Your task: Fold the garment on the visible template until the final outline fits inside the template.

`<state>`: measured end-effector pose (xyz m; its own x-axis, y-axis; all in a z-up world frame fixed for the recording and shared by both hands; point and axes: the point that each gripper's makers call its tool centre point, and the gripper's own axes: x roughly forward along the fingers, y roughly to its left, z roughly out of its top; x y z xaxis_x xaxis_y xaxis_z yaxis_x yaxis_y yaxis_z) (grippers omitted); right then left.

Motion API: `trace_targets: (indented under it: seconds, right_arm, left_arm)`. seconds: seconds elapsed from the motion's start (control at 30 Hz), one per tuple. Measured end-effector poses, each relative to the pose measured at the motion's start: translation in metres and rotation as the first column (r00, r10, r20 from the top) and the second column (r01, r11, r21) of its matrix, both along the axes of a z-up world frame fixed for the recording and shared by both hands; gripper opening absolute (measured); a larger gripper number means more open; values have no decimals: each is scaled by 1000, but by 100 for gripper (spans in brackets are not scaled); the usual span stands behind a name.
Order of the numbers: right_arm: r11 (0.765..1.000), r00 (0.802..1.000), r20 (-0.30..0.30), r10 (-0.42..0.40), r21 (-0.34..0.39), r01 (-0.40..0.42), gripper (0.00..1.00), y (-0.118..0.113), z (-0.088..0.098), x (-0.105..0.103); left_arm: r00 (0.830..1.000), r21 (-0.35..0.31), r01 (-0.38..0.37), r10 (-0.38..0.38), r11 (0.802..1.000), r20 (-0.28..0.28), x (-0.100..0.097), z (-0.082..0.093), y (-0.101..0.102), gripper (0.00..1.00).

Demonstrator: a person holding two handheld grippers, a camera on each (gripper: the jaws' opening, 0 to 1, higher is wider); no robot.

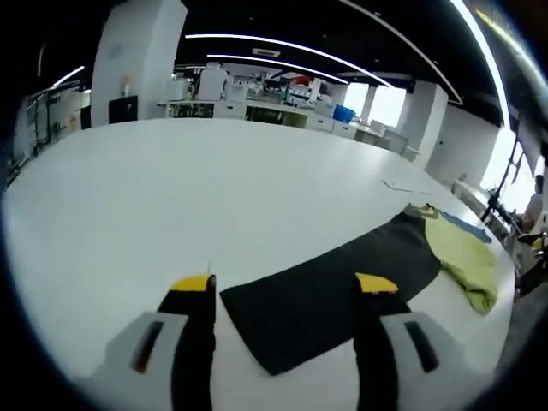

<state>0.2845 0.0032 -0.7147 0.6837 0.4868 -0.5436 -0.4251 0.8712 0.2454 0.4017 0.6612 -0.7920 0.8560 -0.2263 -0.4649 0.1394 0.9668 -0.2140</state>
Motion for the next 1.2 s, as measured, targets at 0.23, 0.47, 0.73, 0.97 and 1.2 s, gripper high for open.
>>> trace_targets:
  seconds: [0.23,0.47,0.73,0.97,1.2]
  right_arm:
    - [1000,1000,0,10,0,-10,93,0,-3,1]
    - [999,999,-9,32,8,-32,93,3,-9,-1]
    - [999,999,-2,49,17,-49,92,2,-9,0]
    - [996,996,-19,86,27,-86,91,5,-14,-3]
    - [993,993,-16,116,35,-116,90,8,-13,-1]
  left_arm:
    - [989,-8,146,-146,989,10,-8,6,-38,71]
    - [954,-2,300,-300,954,22,-25,16,-95,73]
    - [898,2,437,-436,900,64,-47,40,-158,72]
    - [869,5,490,-489,872,76,-62,52,-187,71]
    - [852,6,518,-517,855,77,-78,57,-209,70]
